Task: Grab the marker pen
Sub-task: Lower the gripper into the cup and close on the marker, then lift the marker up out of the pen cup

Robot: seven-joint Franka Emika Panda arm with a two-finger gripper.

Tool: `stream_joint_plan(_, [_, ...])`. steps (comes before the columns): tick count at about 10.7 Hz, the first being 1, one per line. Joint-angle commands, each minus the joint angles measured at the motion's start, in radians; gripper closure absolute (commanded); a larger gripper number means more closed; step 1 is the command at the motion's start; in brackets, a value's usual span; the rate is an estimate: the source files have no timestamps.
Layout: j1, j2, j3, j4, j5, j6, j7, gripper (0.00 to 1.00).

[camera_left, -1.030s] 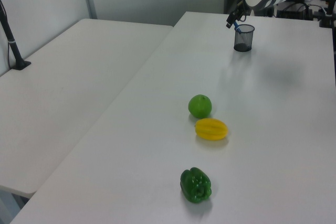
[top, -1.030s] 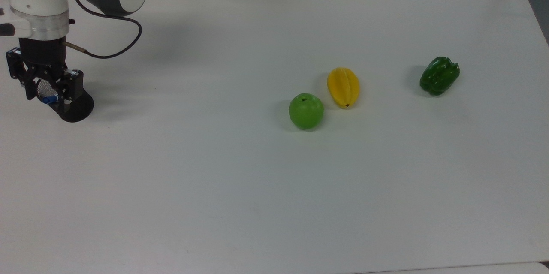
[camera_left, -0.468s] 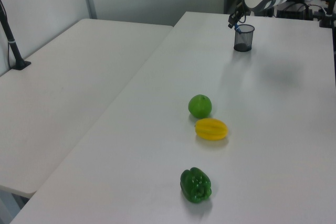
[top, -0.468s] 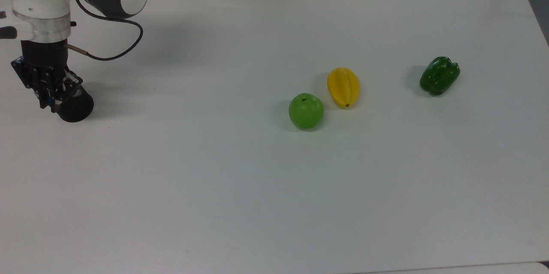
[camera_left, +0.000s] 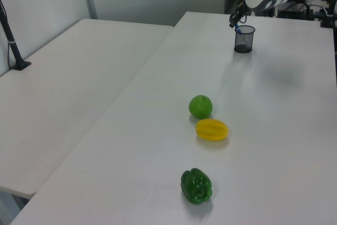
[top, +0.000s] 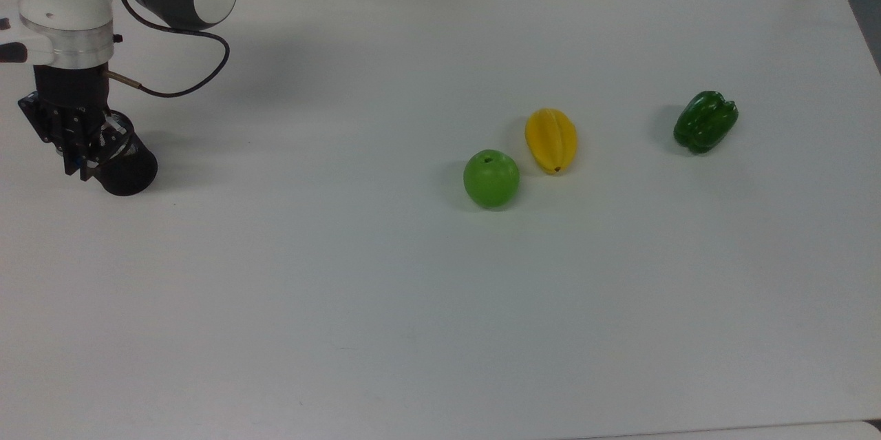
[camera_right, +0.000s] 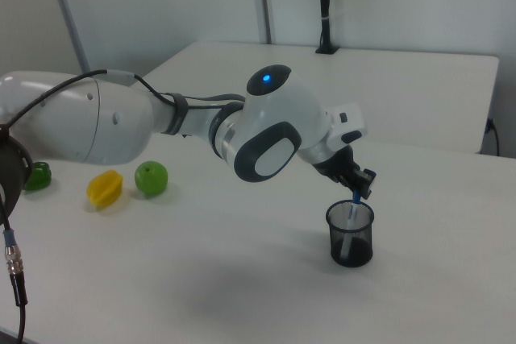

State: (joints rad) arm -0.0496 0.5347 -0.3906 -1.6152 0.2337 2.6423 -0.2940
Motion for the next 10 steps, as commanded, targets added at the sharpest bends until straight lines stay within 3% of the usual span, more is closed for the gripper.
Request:
stream_joint_plan(1, [-0.010, -0.021, 0.012, -0.011, 0.009, 0.021, -0.022, 1.00])
stream_joint_plan(6, [-0.018, -0.122, 0.012, -0.014, 0.018, -0.001, -0.016, 1.00])
stream_joint_plan(10, [-0.018, -0.244, 0.013, -0.011, 0.022, -0.111, -0.014, 1.00])
